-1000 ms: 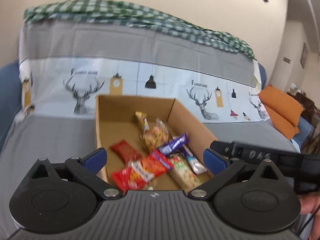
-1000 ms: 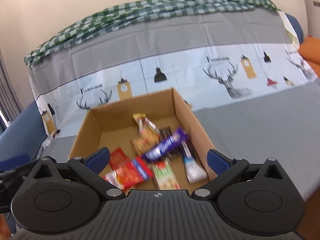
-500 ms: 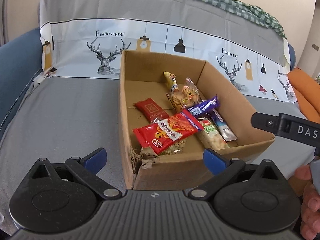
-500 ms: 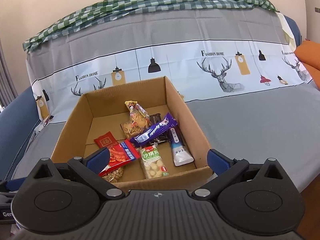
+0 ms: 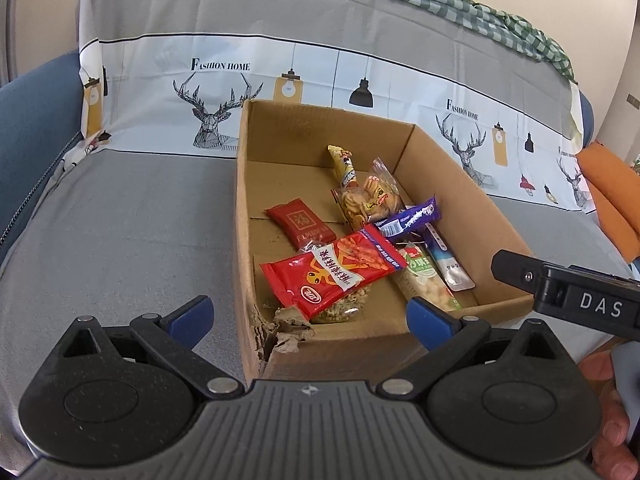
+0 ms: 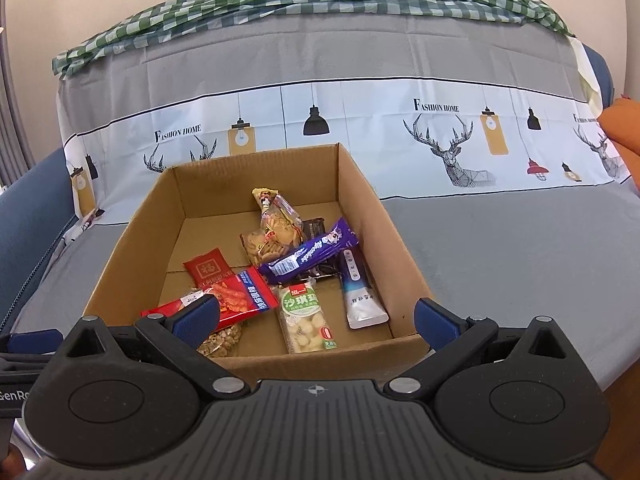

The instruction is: Organize snacks

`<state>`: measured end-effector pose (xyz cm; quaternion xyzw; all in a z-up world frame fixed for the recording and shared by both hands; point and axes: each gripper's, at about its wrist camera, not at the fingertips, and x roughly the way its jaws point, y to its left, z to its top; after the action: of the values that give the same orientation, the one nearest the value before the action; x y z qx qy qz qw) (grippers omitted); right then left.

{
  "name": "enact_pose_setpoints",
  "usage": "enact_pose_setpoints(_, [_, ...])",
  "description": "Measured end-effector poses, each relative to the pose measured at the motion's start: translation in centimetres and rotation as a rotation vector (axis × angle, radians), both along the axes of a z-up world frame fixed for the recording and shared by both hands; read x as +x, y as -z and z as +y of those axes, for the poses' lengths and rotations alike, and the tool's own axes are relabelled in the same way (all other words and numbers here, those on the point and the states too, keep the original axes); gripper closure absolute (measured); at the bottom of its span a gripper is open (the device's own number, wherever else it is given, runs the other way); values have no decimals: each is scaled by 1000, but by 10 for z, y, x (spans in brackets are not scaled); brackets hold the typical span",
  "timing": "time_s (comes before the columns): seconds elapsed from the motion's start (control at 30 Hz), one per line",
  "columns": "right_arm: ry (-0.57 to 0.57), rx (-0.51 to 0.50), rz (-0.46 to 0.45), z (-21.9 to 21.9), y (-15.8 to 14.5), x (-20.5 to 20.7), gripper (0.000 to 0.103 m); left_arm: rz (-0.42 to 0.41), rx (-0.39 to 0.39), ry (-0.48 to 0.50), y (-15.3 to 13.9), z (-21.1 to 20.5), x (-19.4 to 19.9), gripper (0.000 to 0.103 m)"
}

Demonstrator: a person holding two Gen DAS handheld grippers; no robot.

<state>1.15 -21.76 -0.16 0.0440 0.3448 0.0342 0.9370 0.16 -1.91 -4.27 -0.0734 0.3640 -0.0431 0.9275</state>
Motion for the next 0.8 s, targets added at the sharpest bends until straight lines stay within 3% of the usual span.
enact_pose_setpoints(0.8, [-24,-13,-6,4,-1,-1,1,-3,2,-2,1,-4,0,1])
